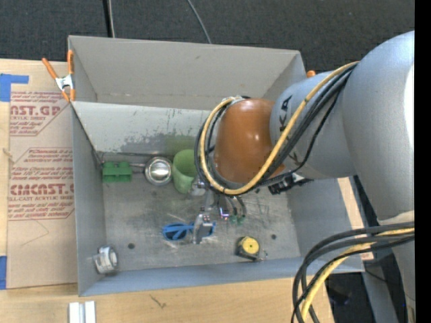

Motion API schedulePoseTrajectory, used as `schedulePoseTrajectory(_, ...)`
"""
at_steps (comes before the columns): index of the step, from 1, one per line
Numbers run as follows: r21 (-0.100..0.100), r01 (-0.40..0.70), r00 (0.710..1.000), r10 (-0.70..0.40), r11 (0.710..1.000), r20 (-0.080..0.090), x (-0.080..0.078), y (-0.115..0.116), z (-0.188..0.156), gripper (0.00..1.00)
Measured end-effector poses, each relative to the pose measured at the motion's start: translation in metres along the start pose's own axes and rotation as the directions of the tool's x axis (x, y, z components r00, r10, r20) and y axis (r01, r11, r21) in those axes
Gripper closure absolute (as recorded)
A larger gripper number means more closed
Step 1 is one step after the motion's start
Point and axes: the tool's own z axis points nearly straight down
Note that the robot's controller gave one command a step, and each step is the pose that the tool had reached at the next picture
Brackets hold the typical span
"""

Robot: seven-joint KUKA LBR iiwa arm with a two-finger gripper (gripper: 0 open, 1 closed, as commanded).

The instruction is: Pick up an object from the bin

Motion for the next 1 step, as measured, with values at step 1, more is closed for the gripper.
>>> schedulePoseTrajectory(1,0.0,0.01,1.0,-0.01,1.0,-0.004,0.0124,0.0072,-0.0108,0.0)
